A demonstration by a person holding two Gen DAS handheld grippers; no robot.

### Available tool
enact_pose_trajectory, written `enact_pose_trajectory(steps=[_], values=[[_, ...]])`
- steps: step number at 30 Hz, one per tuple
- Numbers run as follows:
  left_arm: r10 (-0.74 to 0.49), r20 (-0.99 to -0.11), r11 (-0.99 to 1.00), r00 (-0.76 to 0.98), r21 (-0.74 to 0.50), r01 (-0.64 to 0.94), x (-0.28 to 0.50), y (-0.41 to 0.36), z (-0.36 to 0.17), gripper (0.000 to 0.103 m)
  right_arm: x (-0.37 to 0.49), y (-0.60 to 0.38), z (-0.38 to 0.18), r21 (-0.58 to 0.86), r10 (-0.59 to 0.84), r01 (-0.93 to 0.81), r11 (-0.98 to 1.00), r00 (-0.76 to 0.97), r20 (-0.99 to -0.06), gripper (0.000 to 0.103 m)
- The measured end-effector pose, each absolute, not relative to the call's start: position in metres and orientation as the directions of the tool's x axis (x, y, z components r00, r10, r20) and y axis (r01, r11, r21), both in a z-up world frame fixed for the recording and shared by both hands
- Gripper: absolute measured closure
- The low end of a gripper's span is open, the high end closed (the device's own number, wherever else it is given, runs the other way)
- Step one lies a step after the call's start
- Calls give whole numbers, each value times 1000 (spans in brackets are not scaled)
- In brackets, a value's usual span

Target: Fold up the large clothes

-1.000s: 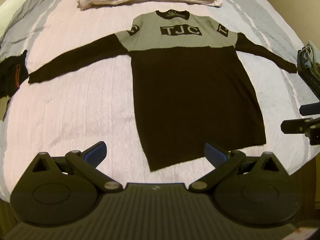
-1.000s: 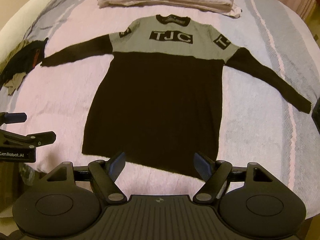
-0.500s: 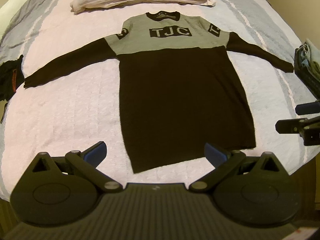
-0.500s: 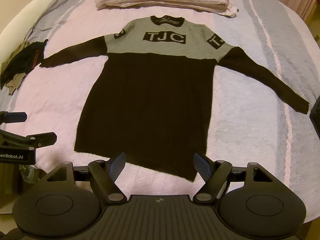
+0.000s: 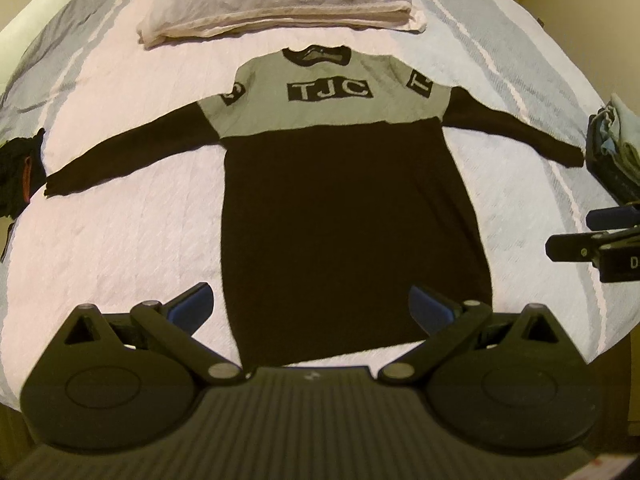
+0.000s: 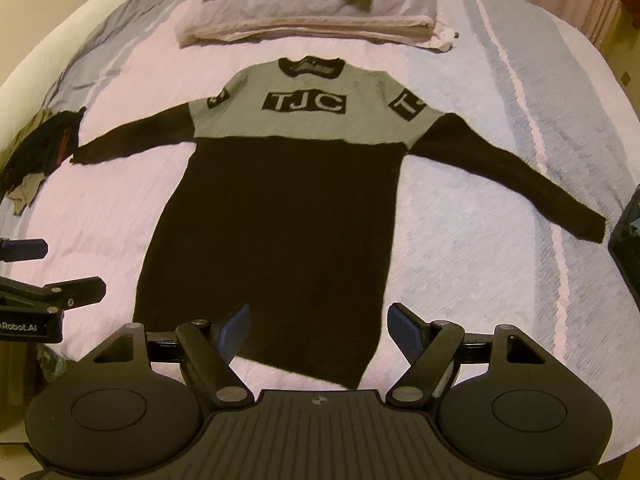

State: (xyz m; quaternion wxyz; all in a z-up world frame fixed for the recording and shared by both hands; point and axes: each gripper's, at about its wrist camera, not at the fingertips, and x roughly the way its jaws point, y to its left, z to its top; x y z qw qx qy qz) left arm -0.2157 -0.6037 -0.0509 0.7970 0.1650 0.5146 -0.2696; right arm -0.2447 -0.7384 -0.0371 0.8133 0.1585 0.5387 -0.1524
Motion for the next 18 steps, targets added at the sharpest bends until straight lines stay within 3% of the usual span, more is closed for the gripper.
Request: enact_pose_trajectory(steps=[9, 18], values=[[-262, -888, 820, 378, 1, 572, -182, -601, -39, 1, -217, -749, -25, 77, -108, 388, 918, 433, -895, 30], [-208, -877, 857, 433, 50, 512, -96, -507, -50, 1, -125, -669, -26, 15, -57, 126, 992, 546, -836, 30]])
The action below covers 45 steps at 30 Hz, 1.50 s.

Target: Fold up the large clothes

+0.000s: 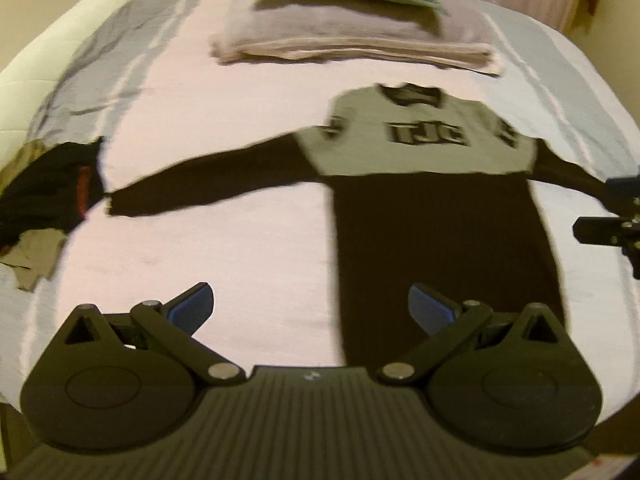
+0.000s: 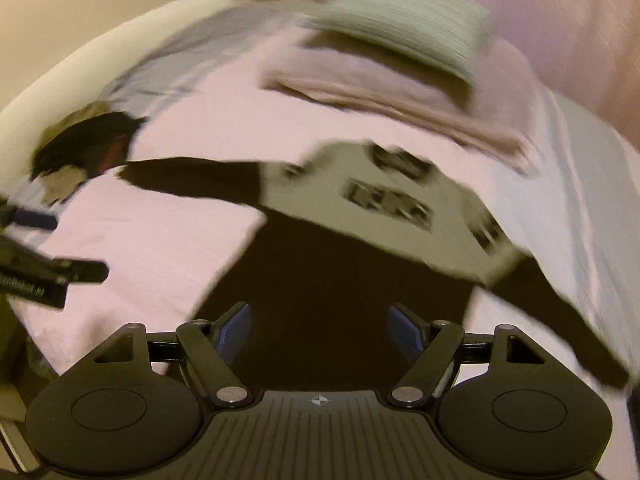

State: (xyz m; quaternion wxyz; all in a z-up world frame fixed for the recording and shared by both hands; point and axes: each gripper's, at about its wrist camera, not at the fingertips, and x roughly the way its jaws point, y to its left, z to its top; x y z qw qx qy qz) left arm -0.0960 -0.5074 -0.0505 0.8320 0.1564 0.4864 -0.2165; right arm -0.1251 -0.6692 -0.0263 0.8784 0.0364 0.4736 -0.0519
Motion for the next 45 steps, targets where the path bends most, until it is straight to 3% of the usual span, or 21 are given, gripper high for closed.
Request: enact_pose_trajectory(steps=[6, 12, 14, 22, 30, 33, 34, 35, 40, 45], values=[[-201, -859, 827, 471, 108, 551, 2, -412, -86, 1, -28, -570, -64, -88, -41, -45, 995, 621, -783, 31], [-201, -852, 751, 483, 182, 635, 121, -339, -138, 1, 79, -475, -136, -175, -66, -104, 979, 648, -758, 32], [-202, -850, 721, 486, 207, 661, 151, -321, -157, 1, 109, -451, -162, -193, -55, -144, 971, 650, -758, 44], [-212, -842, 598, 496, 289, 747, 224, -263, -212, 1, 215, -363, -264, -277, 32, -366, 888, 651, -759, 60], [-233, -841, 635, 488, 249, 732, 246, -230, -220, 1, 275, -308, -336, -401, 41, -504, 765, 659, -751, 75], [-229, -843, 658, 487, 235, 716, 253, -223, -222, 1, 281, -301, -346, -447, 29, -517, 730, 677, -736, 88], [-227, -843, 663, 488, 233, 711, 254, -222, -222, 1, 285, -303, -347, -438, 34, -516, 736, 675, -737, 99], [-226, -842, 666, 490, 233, 708, 254, -222, -220, 1, 287, -306, -344, -423, 43, -505, 752, 678, -733, 100], [-242, -831, 667, 500, 232, 708, 247, -229, -200, 1, 287, -343, -296, -291, 81, -366, 884, 732, -677, 101], [-286, -819, 628, 497, 232, 743, 236, -276, -178, 1, 274, -454, -224, 33, 67, -59, 998, 821, -567, 101]])
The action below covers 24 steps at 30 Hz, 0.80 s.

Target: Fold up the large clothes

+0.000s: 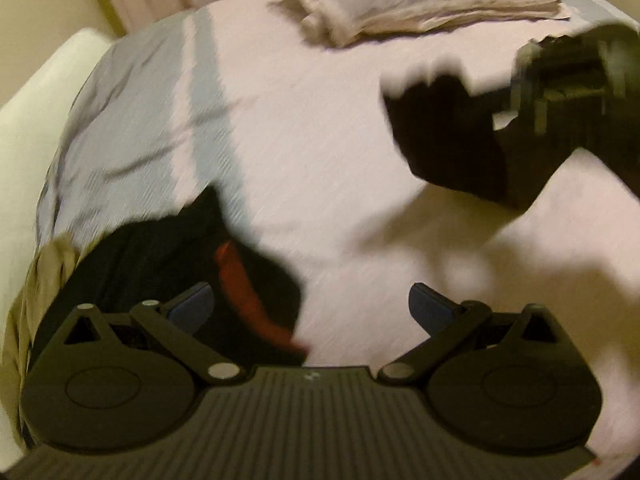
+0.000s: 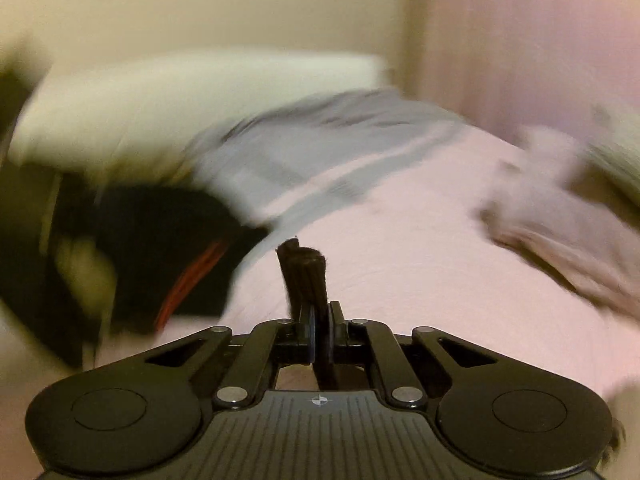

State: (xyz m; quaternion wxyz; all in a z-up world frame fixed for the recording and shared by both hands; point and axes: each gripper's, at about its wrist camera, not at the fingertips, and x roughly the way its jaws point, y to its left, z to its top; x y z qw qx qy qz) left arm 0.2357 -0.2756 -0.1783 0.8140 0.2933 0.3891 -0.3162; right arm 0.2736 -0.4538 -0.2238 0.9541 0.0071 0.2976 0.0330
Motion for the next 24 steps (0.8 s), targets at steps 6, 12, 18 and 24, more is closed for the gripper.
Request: enact_pose_trajectory(steps=[6, 12, 18, 24], values=[[-409, -780, 545, 474, 208, 812, 195, -390, -146, 1, 203, -631, -148, 193, -149, 234, 953, 916, -373, 101], [-498, -769, 442, 401, 172, 880, 133, -516, -140, 1, 63, -801, -175, 345, -466, 581, 737, 806, -365, 101], [-496, -815, 331, 299, 141, 933, 74, -615, -186, 1, 1, -891, -305, 508, -419, 711, 486, 700, -578, 101], [-487, -842, 262, 232, 112, 958, 50, -663, -213, 1, -35, -911, -328, 618, -351, 663, 423, 748, -563, 101]])
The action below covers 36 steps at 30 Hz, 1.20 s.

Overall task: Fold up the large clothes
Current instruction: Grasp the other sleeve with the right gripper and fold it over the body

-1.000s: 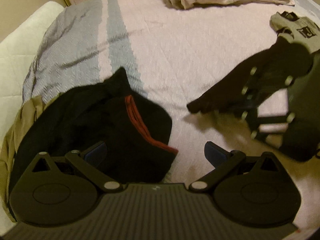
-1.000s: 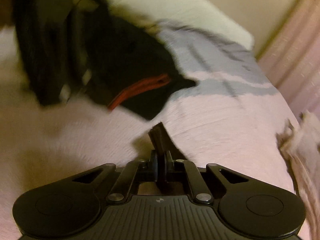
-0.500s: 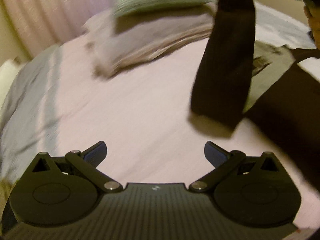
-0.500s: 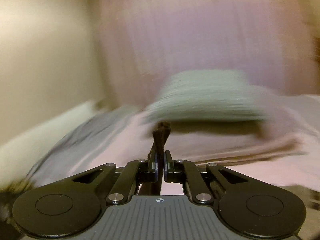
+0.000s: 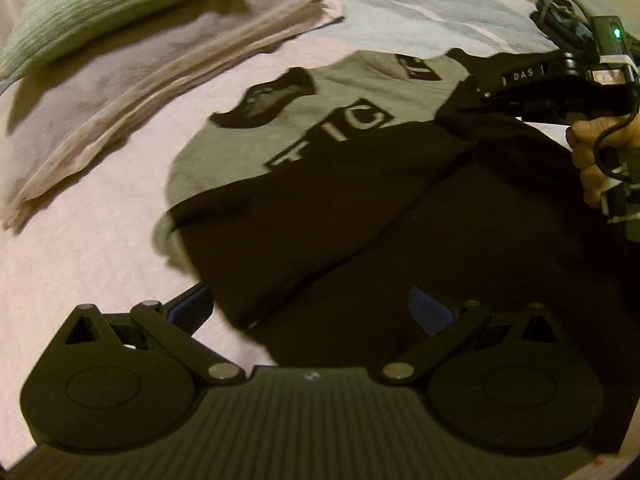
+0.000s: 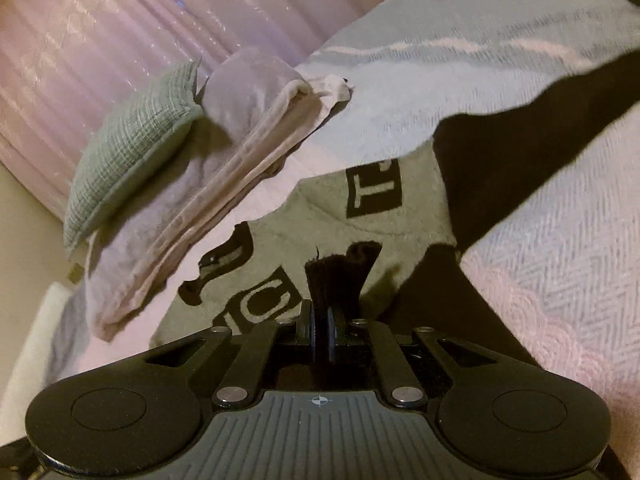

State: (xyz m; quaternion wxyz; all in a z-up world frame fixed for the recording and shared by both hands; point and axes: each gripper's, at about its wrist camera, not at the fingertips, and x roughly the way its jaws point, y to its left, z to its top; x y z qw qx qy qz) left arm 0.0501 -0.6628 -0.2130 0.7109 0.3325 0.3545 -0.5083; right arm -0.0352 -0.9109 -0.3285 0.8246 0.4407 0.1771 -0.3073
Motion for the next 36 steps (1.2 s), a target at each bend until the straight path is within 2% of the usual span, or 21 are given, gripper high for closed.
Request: enact_pose_trajectory(steps=[5, 8, 9, 11, 14, 18, 24, 29, 36], values=[[-493, -844, 218, 213, 117, 969, 47, -687, -215, 1, -75, -908, -313, 643, -376, 645, 413, 764, -524, 101], [-491, -849, 193, 197, 115, 975, 47, -696, -214, 1, -93, -905, -328, 621, -379, 707, 337, 706, -598, 99], [-493, -850, 179, 189, 113, 977, 46, -701, -214, 1, -97, -906, -331, 615, -376, 724, 312, 688, -620, 96], [-500, -849, 151, 172, 110, 982, 45, -712, -214, 1, -107, -906, -331, 617, -391, 736, 278, 674, -627, 82], [-505, -851, 116, 142, 95, 989, 38, -734, -217, 1, -125, -910, -320, 620, -405, 732, 283, 677, -615, 72], [-515, -852, 87, 98, 62, 994, 24, -773, -222, 1, -169, -938, -305, 563, -463, 778, 278, 622, -631, 69], [-538, -839, 40, 74, 62, 997, -10, -839, -241, 1, -266, -1024, -303, 466, -603, 876, 126, 440, -665, 66], [-527, -843, 79, 110, 80, 994, -25, -883, -256, 1, -326, -1096, -321, 479, -642, 878, 9, 373, -670, 66], [-468, -869, 255, 159, 40, 966, -16, -911, -269, 1, -344, -1137, -347, 536, -653, 843, -54, 377, -657, 66]])
